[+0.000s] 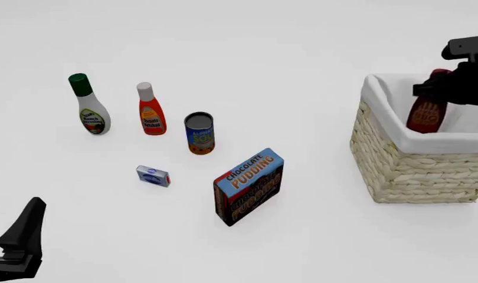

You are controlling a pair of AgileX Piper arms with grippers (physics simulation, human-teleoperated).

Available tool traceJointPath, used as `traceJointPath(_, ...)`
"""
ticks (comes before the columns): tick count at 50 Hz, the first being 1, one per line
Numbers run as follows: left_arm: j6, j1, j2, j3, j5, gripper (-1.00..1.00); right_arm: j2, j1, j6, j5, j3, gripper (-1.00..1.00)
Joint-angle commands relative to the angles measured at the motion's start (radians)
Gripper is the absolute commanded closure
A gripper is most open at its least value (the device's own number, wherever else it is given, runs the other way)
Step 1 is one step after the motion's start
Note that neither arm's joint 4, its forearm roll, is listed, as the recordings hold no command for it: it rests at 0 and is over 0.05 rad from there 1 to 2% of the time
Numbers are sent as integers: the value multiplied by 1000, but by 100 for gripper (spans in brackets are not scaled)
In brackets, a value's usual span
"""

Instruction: Pick the bbq sauce and place it in the basket.

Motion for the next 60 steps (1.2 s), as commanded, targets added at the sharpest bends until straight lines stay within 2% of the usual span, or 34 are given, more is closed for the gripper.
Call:
traceJointPath(1, 0, 0, 0, 0, 0, -100, 22, 7, 15, -25, 3, 100)
traceJointPath(42, 0, 0, 0, 0, 0, -100, 111, 4, 6, -115, 67, 100)
traceJointPath(52, 0, 0, 0, 0, 0, -100, 80, 1, 7, -113, 96, 100)
traceJointPath(53, 0, 0, 0, 0, 0, -100, 74, 1, 7, -111, 100, -100)
traceJointPath(60, 0, 0, 0, 0, 0, -100, 98, 9, 7, -103, 66, -100)
